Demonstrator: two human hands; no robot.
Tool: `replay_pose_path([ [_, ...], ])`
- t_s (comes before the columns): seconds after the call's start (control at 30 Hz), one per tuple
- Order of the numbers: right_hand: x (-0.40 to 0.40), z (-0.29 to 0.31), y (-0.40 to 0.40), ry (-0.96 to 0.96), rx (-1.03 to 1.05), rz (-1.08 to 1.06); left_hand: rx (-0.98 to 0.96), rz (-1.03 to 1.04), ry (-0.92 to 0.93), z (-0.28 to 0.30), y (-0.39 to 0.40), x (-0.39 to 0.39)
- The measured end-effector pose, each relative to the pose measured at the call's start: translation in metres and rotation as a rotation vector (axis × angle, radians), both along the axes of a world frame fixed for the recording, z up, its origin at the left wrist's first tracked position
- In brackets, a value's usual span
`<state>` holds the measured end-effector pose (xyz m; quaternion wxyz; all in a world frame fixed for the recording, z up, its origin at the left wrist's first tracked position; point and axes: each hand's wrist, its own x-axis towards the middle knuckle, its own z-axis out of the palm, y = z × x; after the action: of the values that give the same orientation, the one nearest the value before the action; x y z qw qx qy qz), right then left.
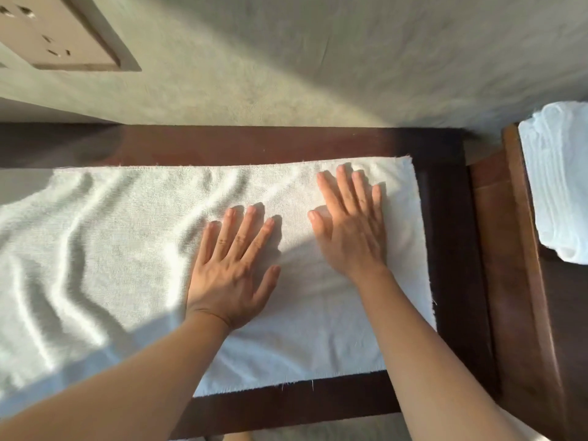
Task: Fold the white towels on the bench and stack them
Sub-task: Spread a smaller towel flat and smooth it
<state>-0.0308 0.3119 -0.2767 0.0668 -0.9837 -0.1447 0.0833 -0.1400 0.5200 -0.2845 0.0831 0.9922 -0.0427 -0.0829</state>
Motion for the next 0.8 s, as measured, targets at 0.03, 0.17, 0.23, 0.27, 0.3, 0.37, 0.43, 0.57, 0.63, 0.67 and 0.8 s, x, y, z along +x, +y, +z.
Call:
replay_pose_path([
  [0.03,0.006,-0.001,-0.011,0.008,-0.017,-0.029,0.005,-0.003,-0.001,0.0,0.0,0.001],
  [0.17,0.039,0.006,-0.047,0.02,-0.067,-0.323,0.011,0.0,0.009,0.002,-0.001,0.002],
  [0.23,0.032,0.012,-0.033,-0.04,-0.005,-0.367,0.008,0.004,0.003,0.002,-0.002,0.0],
  [0.27,0.02,0.014,-0.016,-0.073,0.052,-0.343,0.009,0.007,0.002,0.002,-0.002,0.0],
  [0.3,0.004,0.016,0.003,-0.086,0.116,-0.297,0.009,0.011,0.002,0.002,-0.002,0.0],
  [0.37,-0.037,0.013,0.036,-0.067,0.19,-0.17,-0.008,0.008,0.001,0.003,-0.002,0.002],
  [0.43,-0.068,0.003,0.047,-0.066,0.126,-0.054,-0.032,0.016,-0.009,0.002,-0.001,0.002],
  [0.57,-0.057,-0.012,0.036,-0.121,0.049,-0.095,-0.068,0.022,-0.034,0.0,-0.003,0.002],
  [0.63,-0.055,-0.012,0.042,-0.126,0.044,-0.116,-0.085,0.025,-0.032,0.0,-0.002,0.002],
  [0.67,-0.057,-0.011,0.045,-0.121,0.044,-0.119,-0.095,0.031,-0.029,0.001,-0.001,0.001],
  [0.8,-0.057,-0.006,0.046,-0.069,0.001,-0.128,-0.286,0.043,-0.067,0.014,0.0,-0.002],
])
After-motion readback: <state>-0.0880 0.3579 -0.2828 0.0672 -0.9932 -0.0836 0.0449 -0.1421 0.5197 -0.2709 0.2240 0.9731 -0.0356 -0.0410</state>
